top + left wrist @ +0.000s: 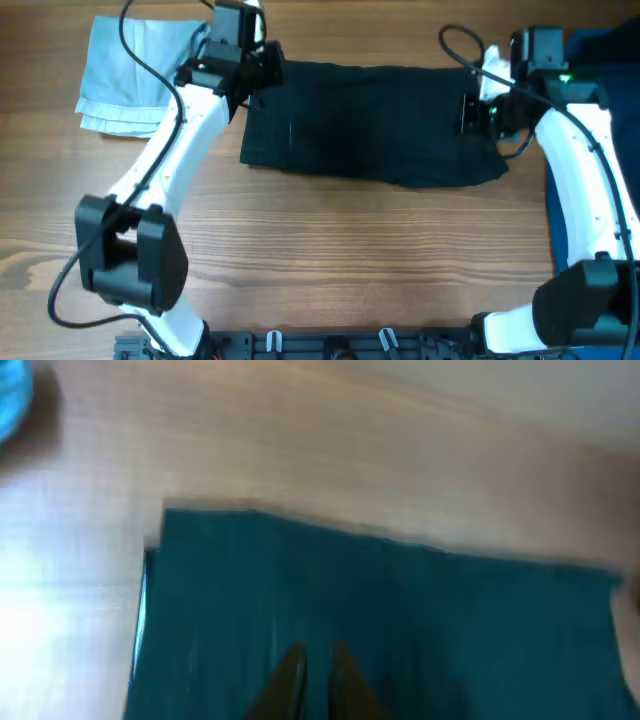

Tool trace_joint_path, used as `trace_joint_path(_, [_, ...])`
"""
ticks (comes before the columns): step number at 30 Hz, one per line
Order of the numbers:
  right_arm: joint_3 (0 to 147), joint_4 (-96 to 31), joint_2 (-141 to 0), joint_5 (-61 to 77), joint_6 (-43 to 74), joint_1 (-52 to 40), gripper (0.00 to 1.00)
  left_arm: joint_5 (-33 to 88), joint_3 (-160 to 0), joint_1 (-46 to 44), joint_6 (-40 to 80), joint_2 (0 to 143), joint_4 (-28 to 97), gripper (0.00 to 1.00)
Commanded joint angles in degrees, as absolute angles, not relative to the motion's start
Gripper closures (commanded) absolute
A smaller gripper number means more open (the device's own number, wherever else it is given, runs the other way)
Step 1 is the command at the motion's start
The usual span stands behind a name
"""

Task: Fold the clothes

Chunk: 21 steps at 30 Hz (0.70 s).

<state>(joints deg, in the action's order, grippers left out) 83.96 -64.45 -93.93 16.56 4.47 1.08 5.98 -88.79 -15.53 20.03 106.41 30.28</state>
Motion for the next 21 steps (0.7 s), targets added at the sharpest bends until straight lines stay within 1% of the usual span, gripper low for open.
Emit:
trace_joint_path(1, [75.83, -61.32, -95.2, 18.55, 6.37, 0.99, 0.95, 7.03, -87.99, -18.0, 19.92, 110.21, 39.44, 0.91])
trace_joint_path(2, [73.52, -59.86, -95.2, 18.52, 7.79, 0.99, 0.95, 7.03, -87.99, -18.46, 19.92, 111.11, 41.19, 0.91])
trace_joint_path(5, [62.02, -49.32, -95.31, 18.02, 11.77, 0.99, 0.95, 7.03, -87.99, -18.96, 19.92, 114.74, 43.59, 0.9])
trace_joint_path(6, [59.57, -46.81, -95.31, 16.84, 13.87, 0.99, 0.96, 7.01, -87.99, -18.96, 19.9, 115.72, 43.79, 0.87])
trace_joint_path(8, [54.7, -42.44, -95.37, 13.58, 18.81, 0.99, 0.96, 7.01, -87.99, -18.85, 19.92, 118.61, 43.79, 0.84])
trace_joint_path(11, [50.89, -38.94, -96.25, 4.82, 23.18, 0.99, 0.96, 7.01, -87.99, -18.85, 19.92, 121.8, 43.81, 0.84])
trace_joint_path(12, [50.87, -38.98, -96.77, 2.96, 23.92, 1.23, 0.96, 6.98, -87.99, -18.85, 19.9, 122.21, 43.88, 0.85])
trace_joint_path(13, [51.11, -38.87, -96.73, 4.29, 23.86, 1.48, 0.96, 6.98, -87.99, -18.85, 19.9, 122.21, 43.97, 0.88])
trace_joint_path(15, [54.59, -41.52, -95.81, 14.52, 18.59, 1.54, 0.96, 6.96, -87.99, -18.85, 19.9, 122.17, 43.92, 0.9])
trace_joint_path(16, [57.95, -44.93, -94.85, 20.05, 17.5, 1.52, 0.96, 6.96, -87.99, -18.85, 19.9, 122.15, 43.94, 0.9])
trace_joint_path(17, [60.93, -47.88, -93.8, 22.68, 17.06, 1.52, 0.96, 6.98, -87.99, -18.85, 19.9, 122.15, 43.97, 0.9])
trace_joint_path(19, [66.17, -53.15, -91.22, 24.49, 16.51, 1.52, 0.96, 6.98, -87.99, -18.85, 19.92, 122.17, 44.01, 0.9])
trace_joint_path(21, [66.52, -52.18, -90.41, 23.86, 16.51, 1.52, 0.96, 6.98, -87.99, -18.85, 19.92, 122.17, 43.97, 0.9])
